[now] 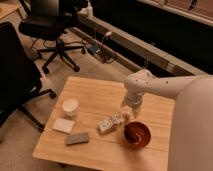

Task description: Stand the bottle upright

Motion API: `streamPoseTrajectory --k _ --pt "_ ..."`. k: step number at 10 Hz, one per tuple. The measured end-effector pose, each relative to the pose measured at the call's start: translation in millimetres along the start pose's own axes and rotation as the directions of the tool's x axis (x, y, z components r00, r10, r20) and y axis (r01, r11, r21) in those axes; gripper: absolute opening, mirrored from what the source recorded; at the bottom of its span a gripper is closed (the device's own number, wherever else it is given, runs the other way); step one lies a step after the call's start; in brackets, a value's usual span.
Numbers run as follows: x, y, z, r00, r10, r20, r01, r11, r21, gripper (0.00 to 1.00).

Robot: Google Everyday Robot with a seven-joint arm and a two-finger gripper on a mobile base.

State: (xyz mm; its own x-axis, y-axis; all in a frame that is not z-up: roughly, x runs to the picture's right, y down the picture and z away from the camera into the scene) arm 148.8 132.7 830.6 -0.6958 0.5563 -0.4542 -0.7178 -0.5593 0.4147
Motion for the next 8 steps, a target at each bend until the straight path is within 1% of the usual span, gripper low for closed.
streamPoseTrajectory --k 2,4,6,8 --pt "-0.4 -0.5 0.3 1.0 0.001 0.0 -0.001 1.0 0.001 0.65" --pt "-2.7 -6.6 8.3 1.0 0.006 -0.004 -0.006 1.0 0.018 0.65" --pt "-2.1 -11.9 15.0 1.0 0.018 -0.021 -0.017 0.999 0.041 0.65" --pt "1.9 -10.6 20.3 0.998 0.033 -0.059 -0.03 0.998 0.05 0.65"
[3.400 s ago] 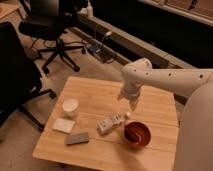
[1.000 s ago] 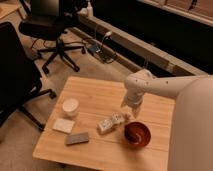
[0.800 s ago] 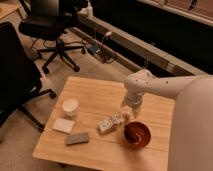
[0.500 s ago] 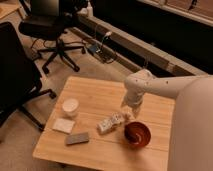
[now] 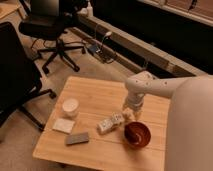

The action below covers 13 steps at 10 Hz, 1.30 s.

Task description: Stand the bottle upright

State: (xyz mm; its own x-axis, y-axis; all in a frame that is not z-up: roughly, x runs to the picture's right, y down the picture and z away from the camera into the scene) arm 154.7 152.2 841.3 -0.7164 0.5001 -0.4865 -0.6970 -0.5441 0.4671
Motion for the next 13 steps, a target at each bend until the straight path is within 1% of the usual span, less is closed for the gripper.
streamPoseTrajectory --k 2,3,5,6,7,8,9,10,13 --pt "6.0 0.6 4.2 0.997 0.024 -0.073 -0.024 1.0 -0.003 0.65" --pt "6.8 -0.1 7.6 0.993 0.041 -0.111 -0.042 0.999 0.0 0.65" --pt "0.5 -3.7 15.0 0.988 0.069 -0.14 -0.067 0.998 0.016 0.65" --pt "-5.6 -6.4 19.8 0.985 0.084 -0.147 -0.082 0.996 0.023 0.65" --pt "-7.0 -6.9 20.7 0.985 0.086 -0.149 -0.084 0.996 0.024 0.65" --pt "-10.3 -5.0 21.8 0.985 0.086 -0.153 -0.084 0.996 0.021 0.6" --pt "-10.1 -2.5 21.6 0.985 0.079 -0.156 -0.077 0.997 0.018 0.53" --pt "-7.3 0.6 20.9 0.984 0.066 -0.165 -0.064 0.998 0.013 0.5" --pt "-1.7 2.7 17.1 0.982 0.043 -0.184 -0.043 0.999 0.006 0.5"
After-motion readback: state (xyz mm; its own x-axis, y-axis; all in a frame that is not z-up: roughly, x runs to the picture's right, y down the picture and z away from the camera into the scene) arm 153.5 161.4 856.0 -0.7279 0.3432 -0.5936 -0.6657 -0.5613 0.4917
